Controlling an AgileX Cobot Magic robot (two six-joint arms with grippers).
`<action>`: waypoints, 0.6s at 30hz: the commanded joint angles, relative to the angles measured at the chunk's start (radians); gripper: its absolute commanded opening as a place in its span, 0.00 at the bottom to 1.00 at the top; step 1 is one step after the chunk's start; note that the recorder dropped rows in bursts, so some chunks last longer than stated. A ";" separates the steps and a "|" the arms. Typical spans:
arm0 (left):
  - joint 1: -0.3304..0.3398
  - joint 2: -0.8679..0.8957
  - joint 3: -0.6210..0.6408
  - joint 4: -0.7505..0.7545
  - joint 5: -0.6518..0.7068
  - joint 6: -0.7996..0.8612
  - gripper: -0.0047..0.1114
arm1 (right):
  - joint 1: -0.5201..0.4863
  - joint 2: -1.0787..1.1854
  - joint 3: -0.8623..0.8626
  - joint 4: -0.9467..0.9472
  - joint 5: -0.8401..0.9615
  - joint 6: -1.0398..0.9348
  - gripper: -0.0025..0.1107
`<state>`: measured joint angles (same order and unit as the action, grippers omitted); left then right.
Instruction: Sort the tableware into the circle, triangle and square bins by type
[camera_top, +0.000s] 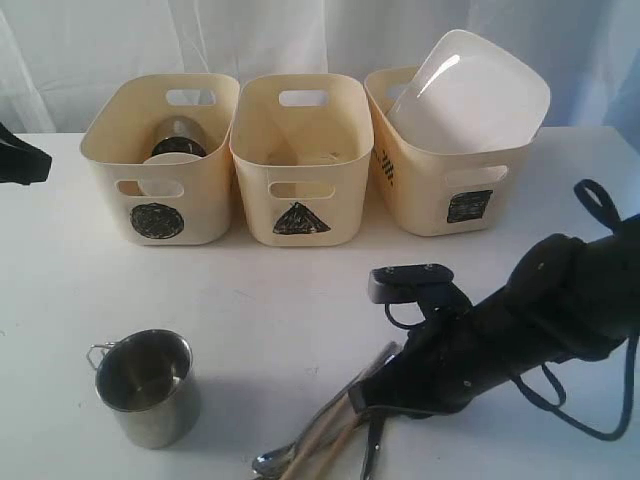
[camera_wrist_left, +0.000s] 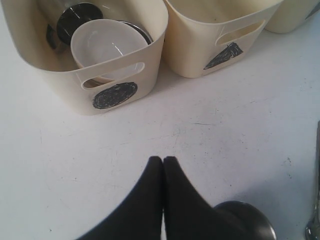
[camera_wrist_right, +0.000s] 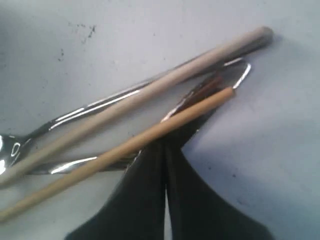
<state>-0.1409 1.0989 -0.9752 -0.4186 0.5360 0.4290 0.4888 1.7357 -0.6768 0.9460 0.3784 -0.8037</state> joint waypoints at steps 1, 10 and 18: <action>-0.001 -0.004 0.008 -0.007 0.011 -0.008 0.04 | 0.004 0.069 -0.020 -0.020 -0.036 -0.007 0.02; -0.001 -0.004 0.008 -0.007 0.011 -0.008 0.04 | 0.004 0.019 -0.034 -0.020 0.011 0.011 0.02; -0.001 -0.004 0.008 -0.007 0.011 -0.008 0.04 | 0.004 -0.137 -0.034 -0.087 0.225 -0.066 0.02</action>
<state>-0.1409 1.0989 -0.9752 -0.4186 0.5360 0.4290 0.4888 1.6534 -0.7153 0.9005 0.5362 -0.8449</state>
